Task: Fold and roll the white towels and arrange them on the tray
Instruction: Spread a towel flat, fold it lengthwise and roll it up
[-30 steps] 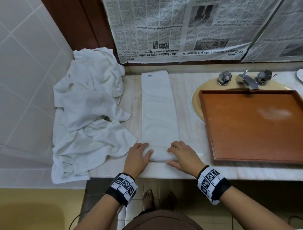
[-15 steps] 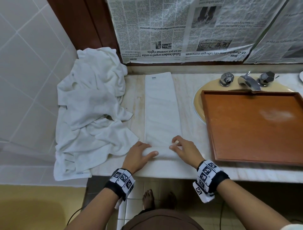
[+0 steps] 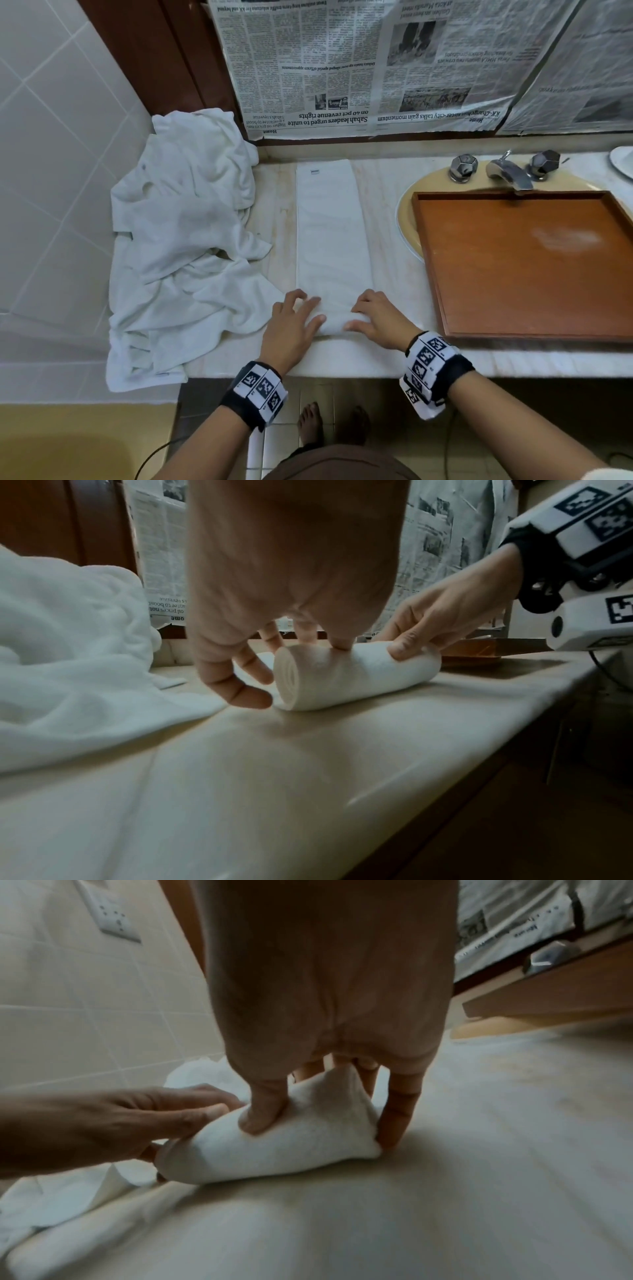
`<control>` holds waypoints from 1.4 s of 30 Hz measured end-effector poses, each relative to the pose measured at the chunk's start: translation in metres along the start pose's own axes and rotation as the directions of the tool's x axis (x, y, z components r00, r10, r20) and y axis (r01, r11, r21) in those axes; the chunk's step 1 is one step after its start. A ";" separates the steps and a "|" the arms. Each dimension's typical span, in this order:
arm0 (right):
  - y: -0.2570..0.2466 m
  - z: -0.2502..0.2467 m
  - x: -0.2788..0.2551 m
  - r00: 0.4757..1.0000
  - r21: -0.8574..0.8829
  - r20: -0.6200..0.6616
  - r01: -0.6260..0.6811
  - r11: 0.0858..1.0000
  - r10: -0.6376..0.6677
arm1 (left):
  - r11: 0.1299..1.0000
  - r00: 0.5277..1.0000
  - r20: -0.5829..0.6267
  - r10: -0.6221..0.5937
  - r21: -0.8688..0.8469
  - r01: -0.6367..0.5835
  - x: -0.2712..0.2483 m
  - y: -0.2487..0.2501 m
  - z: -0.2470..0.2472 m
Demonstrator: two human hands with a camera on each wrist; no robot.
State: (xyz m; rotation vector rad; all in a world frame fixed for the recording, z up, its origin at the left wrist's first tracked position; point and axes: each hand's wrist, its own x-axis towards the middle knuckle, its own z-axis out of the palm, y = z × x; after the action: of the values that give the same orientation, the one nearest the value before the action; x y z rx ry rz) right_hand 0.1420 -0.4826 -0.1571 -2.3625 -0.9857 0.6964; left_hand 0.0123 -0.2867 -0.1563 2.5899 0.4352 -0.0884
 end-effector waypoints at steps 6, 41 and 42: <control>0.001 -0.006 -0.004 0.994 0.086 -0.012 -0.109 0.990 0.111 | 0.997 0.992 0.108 -0.064 0.044 0.060 -0.003 -0.002 -0.004; -0.002 -0.008 0.000 0.996 -0.100 -0.080 0.036 0.994 -0.044 | 0.997 0.997 0.062 -0.048 0.061 0.044 0.021 0.000 -0.002; -0.005 -0.014 0.004 1.000 -0.041 -0.024 -0.003 0.999 0.002 | 0.996 1.000 0.025 0.013 0.091 -0.016 0.019 0.001 0.000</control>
State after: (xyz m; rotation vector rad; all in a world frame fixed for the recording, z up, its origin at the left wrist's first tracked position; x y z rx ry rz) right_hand 0.1503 -0.4801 -0.1451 -2.4020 -0.9961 0.6536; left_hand 0.0302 -0.2820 -0.1587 2.6786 0.4122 -0.1377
